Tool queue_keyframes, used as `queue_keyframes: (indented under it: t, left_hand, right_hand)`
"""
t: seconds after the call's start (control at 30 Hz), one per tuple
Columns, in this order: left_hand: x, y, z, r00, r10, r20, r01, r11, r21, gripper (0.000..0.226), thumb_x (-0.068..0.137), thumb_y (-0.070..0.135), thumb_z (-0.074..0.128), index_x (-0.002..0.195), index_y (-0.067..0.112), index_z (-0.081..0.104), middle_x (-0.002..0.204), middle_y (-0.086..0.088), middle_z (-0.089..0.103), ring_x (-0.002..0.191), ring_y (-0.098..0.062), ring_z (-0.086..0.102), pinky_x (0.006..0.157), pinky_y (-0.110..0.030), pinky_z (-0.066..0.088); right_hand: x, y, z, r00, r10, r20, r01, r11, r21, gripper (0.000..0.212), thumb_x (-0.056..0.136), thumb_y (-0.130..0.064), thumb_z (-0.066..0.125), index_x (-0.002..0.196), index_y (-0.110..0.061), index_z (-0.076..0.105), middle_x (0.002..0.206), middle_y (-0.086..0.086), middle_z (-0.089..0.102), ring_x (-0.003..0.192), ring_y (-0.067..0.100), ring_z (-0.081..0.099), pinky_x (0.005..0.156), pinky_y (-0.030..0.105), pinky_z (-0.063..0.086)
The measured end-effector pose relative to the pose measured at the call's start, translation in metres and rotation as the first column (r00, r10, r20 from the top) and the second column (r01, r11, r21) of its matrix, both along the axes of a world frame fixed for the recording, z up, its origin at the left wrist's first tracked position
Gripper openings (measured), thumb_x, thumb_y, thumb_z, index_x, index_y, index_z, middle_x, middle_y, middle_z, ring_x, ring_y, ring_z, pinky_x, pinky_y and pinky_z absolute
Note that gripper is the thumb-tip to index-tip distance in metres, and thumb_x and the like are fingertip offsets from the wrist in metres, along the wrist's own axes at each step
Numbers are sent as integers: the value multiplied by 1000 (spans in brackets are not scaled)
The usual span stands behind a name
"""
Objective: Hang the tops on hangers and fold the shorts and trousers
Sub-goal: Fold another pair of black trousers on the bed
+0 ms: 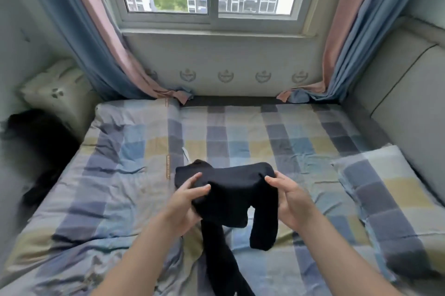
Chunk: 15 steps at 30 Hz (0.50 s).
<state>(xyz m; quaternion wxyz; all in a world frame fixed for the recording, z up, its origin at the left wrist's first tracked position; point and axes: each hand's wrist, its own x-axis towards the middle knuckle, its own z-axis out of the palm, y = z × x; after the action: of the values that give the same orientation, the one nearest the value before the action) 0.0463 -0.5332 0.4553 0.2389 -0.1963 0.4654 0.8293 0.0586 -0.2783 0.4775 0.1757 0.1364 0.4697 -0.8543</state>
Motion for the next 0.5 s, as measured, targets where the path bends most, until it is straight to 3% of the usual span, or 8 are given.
queue_keyframes:
  t: [0.1, 0.17, 0.23, 0.37, 0.43, 0.5]
  left_hand:
    - [18, 36, -21, 998, 24, 62, -19, 998, -68, 51, 91, 1, 64, 135, 24, 56, 109, -6, 76, 98, -26, 74, 77, -40, 59]
    - [24, 57, -27, 997, 44, 66, -40, 998, -53, 48, 93, -1, 61, 133, 26, 56, 104, -1, 77, 98, -26, 74, 78, -42, 58]
    - [27, 74, -27, 996, 59, 62, -58, 998, -15, 49, 93, -3, 59, 132, 28, 57, 112, -3, 76, 102, -27, 73, 75, -40, 60]
    - [31, 111, -19, 996, 47, 76, -49, 999, 25, 44, 94, -2, 57, 128, 26, 62, 122, -10, 71, 107, -26, 71, 77, -35, 59]
    - [33, 130, -14, 996, 43, 80, -45, 999, 25, 40, 95, 0, 57, 127, 24, 64, 121, -11, 72, 104, -26, 72, 75, -34, 60]
    - [36, 145, -12, 996, 41, 83, -43, 999, 16, 39, 95, 0, 57, 127, 22, 64, 121, -13, 71, 104, -27, 72, 74, -34, 61]
  right_hand:
    - [3, 28, -18, 999, 41, -7, -42, 999, -16, 50, 90, -9, 59, 138, 2, 51, 114, 19, 68, 105, 31, 68, 84, 38, 57]
    - [7, 50, -28, 996, 73, -55, -76, 996, -53, 51, 92, -10, 61, 141, -1, 48, 124, 22, 63, 117, 35, 63, 92, 40, 55]
    - [12, 71, -36, 989, 108, -99, -114, 992, -57, 52, 93, -12, 63, 142, -6, 47, 130, 22, 59, 124, 38, 57, 98, 45, 50]
    - [22, 101, -51, 970, 205, -133, -193, 976, 97, 68, 88, -4, 69, 147, -24, 41, 139, 20, 56, 130, 39, 54, 105, 51, 46]
    - [27, 111, -55, 972, 222, -75, -213, 970, 118, 87, 86, 6, 65, 154, -34, 28, 139, 16, 60, 127, 37, 58, 102, 51, 49]
    - [29, 122, -54, 978, 206, -19, -203, 972, 117, 86, 88, 9, 62, 156, -31, 26, 132, 13, 66, 118, 35, 65, 89, 44, 57]
